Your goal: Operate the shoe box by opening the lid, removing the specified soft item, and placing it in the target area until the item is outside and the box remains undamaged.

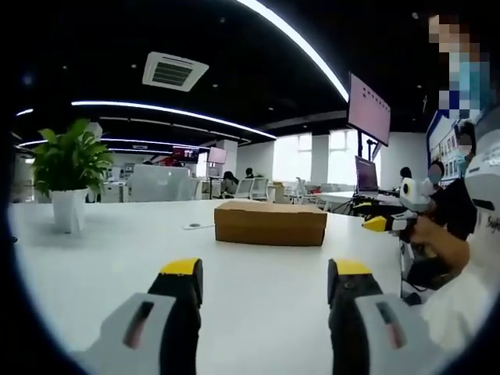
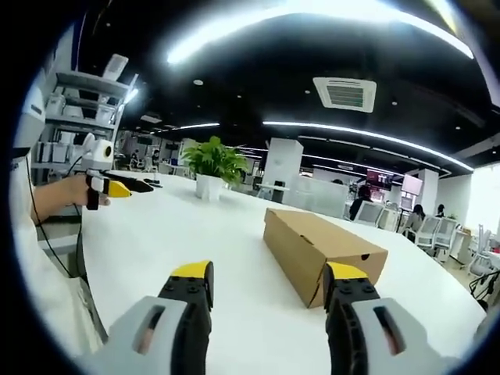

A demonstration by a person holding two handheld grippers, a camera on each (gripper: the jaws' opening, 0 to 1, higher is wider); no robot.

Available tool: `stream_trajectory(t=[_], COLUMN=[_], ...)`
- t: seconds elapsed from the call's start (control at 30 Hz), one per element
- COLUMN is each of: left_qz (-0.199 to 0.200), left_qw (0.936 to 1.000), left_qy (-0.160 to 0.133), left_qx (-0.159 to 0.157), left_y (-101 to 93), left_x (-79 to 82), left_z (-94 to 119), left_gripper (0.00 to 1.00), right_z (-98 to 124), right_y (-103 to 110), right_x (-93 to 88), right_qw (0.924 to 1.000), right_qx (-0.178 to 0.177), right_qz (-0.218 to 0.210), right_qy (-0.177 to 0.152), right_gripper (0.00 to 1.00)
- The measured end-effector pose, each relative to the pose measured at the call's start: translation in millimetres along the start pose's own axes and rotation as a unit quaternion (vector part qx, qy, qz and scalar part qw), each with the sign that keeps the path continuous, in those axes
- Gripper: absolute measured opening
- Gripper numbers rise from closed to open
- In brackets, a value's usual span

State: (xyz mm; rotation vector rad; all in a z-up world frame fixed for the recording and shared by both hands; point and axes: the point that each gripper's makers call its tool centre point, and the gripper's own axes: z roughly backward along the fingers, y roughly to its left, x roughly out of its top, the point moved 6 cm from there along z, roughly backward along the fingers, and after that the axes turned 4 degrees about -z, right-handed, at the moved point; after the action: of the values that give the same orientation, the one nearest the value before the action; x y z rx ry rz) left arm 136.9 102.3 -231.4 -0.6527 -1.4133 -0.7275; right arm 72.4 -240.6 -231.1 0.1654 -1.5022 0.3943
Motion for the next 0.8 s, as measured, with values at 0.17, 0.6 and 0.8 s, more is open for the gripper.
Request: stream_trajectory(t=[0.17,0.6,0.8], left_qz=[-0.007,0.0,-0.004], left_qw=[0.9999,0.9999,0.9999], left_qy=[0.012,0.017,0.008], left_qx=[-0.006,-0.002,-0.005], left_y=[-2.1,7.9,7.3], left_x=[-0.8,5.9,11.0], left_z=[-4.7,-4.7,-12.3], left_gripper=[0.69,0.71,0.71], right_z=[0.8,3.7,4.5], right_y=[2.6,13.2,9.5], right_x=[3.4,14.2,22.4], right_qw=[0.9994,0.9958,0.9944], right_qx=[0.013,0.056,0.051], right_qz=[-0.028,-0.04,-0.055], right_qy=[-0.015,-0.06,-0.075], right_gripper=[0.64,0.75,0.78])
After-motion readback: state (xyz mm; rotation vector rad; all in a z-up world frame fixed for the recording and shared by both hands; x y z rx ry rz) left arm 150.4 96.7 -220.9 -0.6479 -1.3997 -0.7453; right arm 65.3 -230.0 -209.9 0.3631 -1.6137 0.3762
